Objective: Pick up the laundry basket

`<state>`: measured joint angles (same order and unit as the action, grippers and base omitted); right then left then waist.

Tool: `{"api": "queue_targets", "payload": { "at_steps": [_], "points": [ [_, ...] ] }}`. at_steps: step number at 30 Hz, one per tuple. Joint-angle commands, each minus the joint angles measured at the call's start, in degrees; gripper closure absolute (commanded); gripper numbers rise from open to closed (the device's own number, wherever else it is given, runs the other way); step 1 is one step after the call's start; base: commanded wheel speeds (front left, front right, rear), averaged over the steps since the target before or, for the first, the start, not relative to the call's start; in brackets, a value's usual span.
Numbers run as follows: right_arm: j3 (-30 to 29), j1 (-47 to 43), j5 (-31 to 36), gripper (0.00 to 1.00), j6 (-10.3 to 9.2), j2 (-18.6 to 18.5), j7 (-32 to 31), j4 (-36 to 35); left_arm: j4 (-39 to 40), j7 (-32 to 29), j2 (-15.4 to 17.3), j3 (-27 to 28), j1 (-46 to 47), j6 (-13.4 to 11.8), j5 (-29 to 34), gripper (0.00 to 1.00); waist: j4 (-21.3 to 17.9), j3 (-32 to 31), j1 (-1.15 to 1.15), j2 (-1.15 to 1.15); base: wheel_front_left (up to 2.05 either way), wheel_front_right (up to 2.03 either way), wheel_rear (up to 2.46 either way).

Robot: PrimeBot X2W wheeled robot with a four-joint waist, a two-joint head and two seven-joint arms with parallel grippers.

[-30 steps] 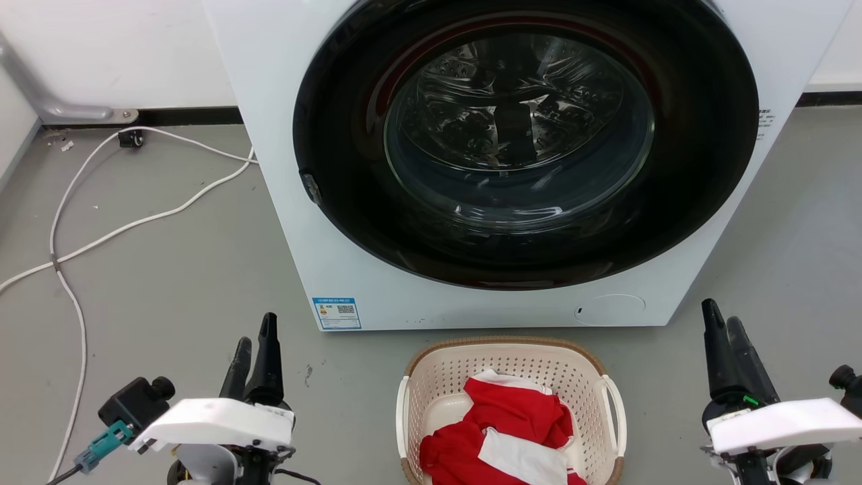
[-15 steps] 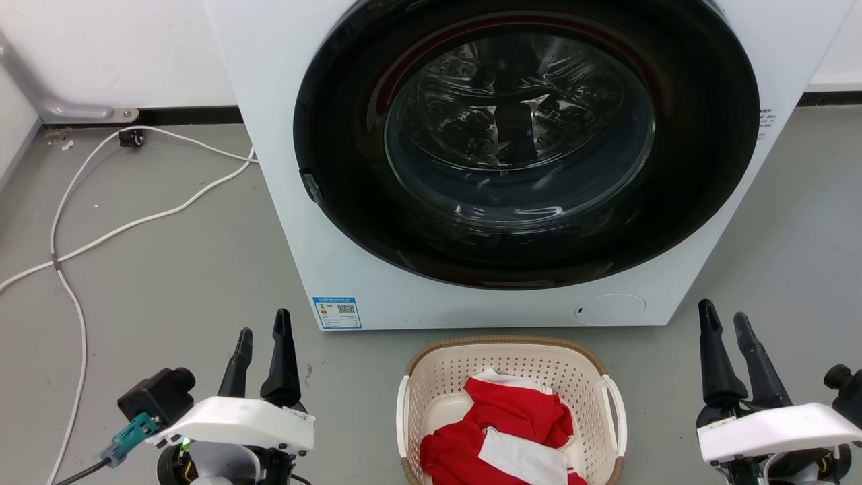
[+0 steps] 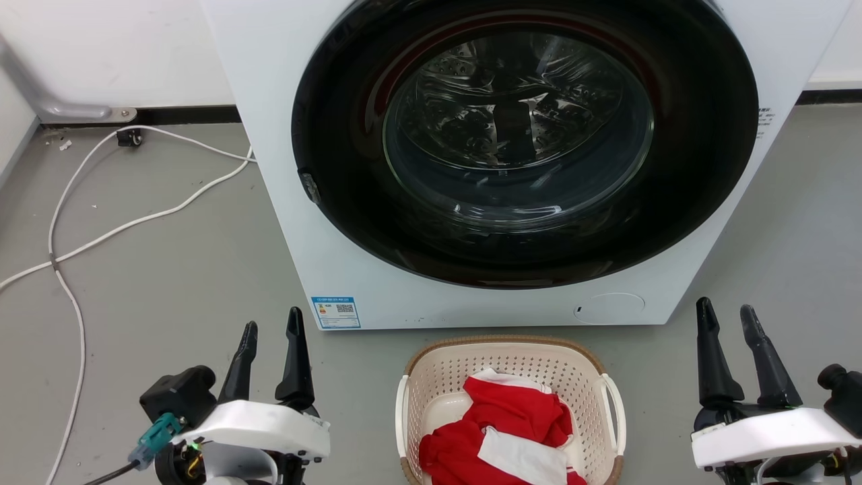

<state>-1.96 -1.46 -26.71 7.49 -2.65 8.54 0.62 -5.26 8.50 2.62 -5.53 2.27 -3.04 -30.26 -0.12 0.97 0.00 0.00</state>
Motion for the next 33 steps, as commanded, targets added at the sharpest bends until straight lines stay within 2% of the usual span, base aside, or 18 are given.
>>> {"api": "queue_targets", "payload": {
  "at_steps": [1,33],
  "points": [
    [0.14,-0.34,1.33,0.00,0.00,-0.25,0.46,-1.01,0.79,0.52,0.24,-0.31,-0.25,-0.27,1.48,0.00,-0.01,-0.01,0.00,0.00,0.00,0.00,0.00],
    [0.42,-2.59,16.46,0.00,-0.01,-0.32,4.65,-3.41,0.76,4.62,0.30,-3.34,-1.35,-1.58,17.98,0.00,0.02,0.22,0.00,0.00,0.00,0.00,0.00]
  ]
}}
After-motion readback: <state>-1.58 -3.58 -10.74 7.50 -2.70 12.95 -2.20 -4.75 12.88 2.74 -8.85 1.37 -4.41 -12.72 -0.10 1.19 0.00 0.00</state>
